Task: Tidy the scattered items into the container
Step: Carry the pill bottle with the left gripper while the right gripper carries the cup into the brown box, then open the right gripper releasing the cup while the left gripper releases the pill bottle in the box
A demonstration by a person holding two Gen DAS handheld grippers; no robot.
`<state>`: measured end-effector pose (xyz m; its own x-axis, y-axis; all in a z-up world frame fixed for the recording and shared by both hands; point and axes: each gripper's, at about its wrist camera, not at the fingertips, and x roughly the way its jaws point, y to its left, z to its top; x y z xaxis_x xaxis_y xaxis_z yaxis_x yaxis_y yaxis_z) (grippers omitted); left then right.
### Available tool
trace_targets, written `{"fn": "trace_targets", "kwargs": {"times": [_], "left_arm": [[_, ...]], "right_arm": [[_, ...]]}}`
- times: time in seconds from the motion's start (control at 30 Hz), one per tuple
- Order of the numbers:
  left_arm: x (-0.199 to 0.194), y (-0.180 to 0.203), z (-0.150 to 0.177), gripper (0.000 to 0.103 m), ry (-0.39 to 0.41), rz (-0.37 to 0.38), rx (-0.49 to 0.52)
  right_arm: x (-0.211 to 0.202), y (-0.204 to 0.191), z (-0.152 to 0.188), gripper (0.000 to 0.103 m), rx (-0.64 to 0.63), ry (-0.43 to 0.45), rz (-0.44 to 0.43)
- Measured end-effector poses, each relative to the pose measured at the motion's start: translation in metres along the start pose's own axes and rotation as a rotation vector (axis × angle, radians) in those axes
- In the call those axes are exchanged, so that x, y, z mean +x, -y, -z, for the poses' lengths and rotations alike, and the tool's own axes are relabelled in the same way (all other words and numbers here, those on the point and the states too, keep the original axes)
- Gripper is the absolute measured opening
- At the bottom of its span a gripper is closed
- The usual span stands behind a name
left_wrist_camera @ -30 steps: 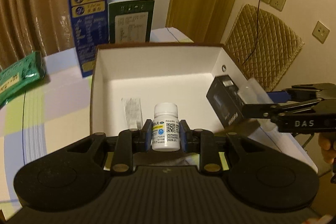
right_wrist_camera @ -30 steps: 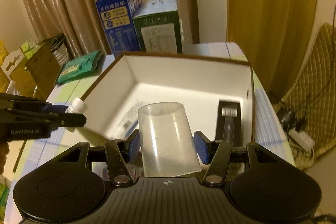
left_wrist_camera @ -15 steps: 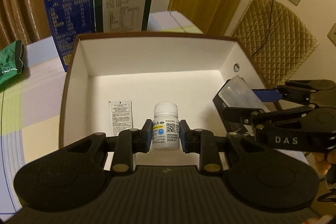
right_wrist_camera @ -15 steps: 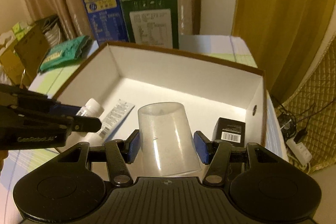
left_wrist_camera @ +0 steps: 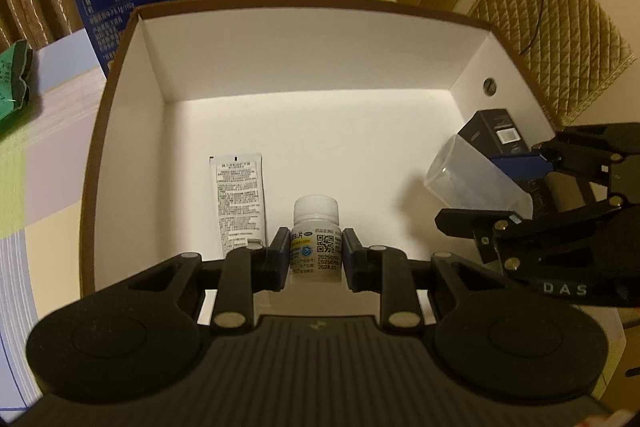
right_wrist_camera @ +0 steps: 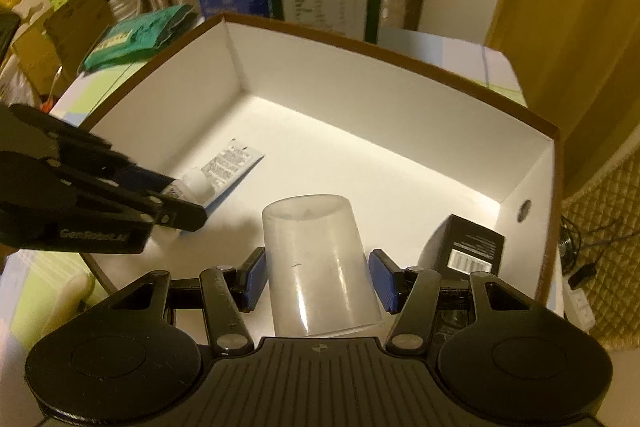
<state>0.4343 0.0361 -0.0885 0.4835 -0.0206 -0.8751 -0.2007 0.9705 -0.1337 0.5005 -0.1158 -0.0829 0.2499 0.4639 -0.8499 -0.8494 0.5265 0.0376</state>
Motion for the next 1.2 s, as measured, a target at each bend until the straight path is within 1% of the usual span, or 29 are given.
{"fn": "trace_targets", "kwargs": {"times": [0.23,0.53,0.87,1.03,1.2], "left_arm": [[0.015,0.005,-0.007,0.022,-0.05,-0.02,0.032],[0.03,0.008,-0.009,0.022,-0.09,-0.013,0.05],[0.044,0.009,-0.008,0.022,-0.149,-0.009,0.054],[0.042,0.007,-0.008,0.023,-0.147,-0.013,0.051],[0.042,0.005,-0.007,0.029,-0.147,-0.027,0.049]], "right_arm": [[0.011,0.001,-0.006,0.052,-0.026,-0.032,0.001],[0.018,0.008,-0.005,0.052,-0.05,-0.074,-0.011],[0.022,0.01,-0.004,0.052,-0.071,-0.091,-0.022],[0.024,0.009,-0.003,0.052,-0.078,-0.104,-0.026],[0.026,0.009,-0.002,0.052,-0.078,-0.109,-0.025]]}}
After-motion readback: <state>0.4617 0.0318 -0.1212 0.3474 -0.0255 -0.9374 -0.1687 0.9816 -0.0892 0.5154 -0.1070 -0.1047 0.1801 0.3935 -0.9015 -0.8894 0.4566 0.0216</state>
